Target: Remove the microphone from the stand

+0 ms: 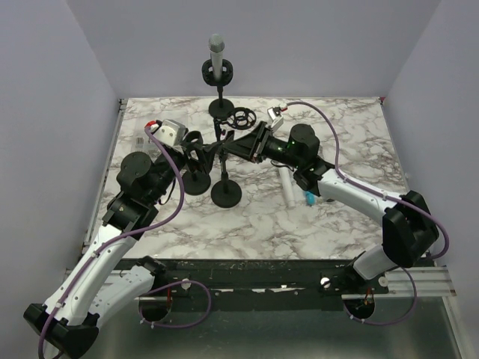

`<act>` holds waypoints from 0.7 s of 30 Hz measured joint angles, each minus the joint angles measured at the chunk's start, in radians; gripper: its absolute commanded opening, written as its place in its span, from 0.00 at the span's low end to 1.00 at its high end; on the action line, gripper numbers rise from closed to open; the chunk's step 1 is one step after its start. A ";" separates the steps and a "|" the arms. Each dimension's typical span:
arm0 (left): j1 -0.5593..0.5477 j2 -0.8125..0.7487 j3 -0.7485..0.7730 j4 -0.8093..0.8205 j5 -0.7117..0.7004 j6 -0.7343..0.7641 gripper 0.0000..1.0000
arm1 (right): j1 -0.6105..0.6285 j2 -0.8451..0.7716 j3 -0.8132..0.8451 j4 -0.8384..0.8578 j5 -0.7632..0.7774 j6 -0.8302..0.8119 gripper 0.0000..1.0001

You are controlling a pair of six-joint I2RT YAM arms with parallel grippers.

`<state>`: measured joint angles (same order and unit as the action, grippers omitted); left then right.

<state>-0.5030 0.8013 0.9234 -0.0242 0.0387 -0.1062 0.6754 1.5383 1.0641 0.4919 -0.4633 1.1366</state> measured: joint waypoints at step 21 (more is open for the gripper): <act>0.000 0.007 0.000 0.000 0.001 -0.007 0.98 | 0.039 0.049 -0.144 0.140 0.089 -0.017 0.27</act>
<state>-0.5030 0.8082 0.9234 -0.0242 0.0399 -0.1135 0.7147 1.5875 0.9203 0.6319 -0.3748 1.1198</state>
